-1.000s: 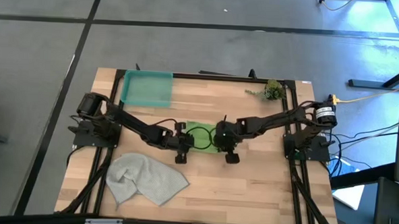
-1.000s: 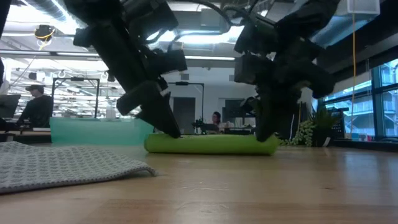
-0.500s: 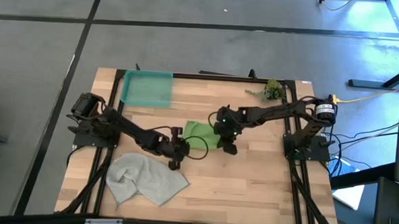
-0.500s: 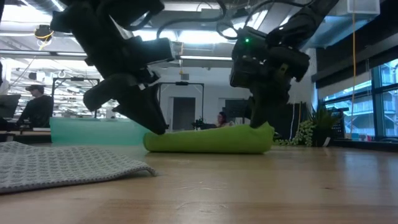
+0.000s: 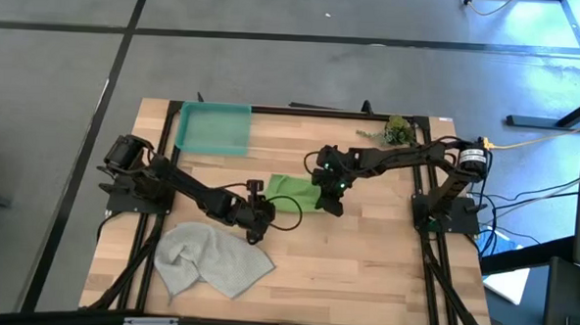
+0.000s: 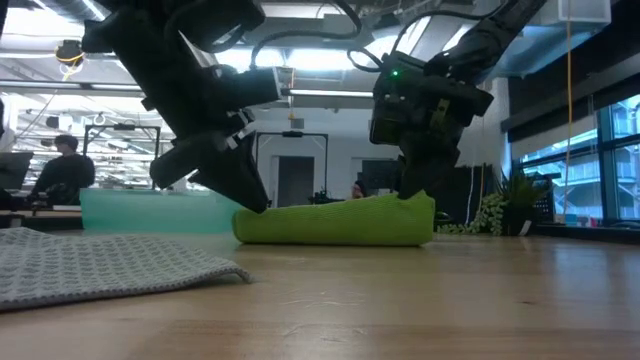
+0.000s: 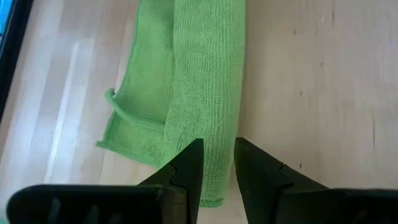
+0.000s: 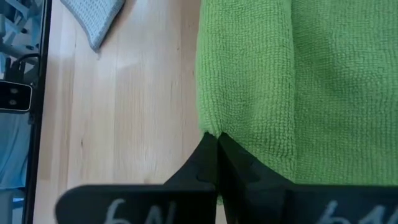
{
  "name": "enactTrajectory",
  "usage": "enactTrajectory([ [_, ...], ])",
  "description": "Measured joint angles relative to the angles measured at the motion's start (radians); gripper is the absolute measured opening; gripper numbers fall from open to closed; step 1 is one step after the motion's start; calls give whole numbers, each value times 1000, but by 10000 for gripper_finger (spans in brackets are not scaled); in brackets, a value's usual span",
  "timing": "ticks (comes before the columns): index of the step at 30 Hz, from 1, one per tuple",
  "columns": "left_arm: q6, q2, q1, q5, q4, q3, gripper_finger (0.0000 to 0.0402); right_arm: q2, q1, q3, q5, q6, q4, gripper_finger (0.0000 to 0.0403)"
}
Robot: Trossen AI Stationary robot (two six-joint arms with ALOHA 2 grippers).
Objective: Roll microfiber towels into tight, uniform cylinder then place into a basket
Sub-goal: Roll the green towel
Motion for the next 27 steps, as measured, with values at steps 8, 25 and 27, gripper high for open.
enactTrajectory([
  [8, 0, 0, -21, 183, -2, 0, 87, -1, 0, 0, 0, 4, 0, 1],
  [25, -10, 0, 41, 69, -45, 0, 86, -1, 0, 0, 0, 3, 0, 0],
  [27, 10, 0, 47, 62, -40, 0, 86, -1, 0, 0, 1, 3, -1, 1],
])
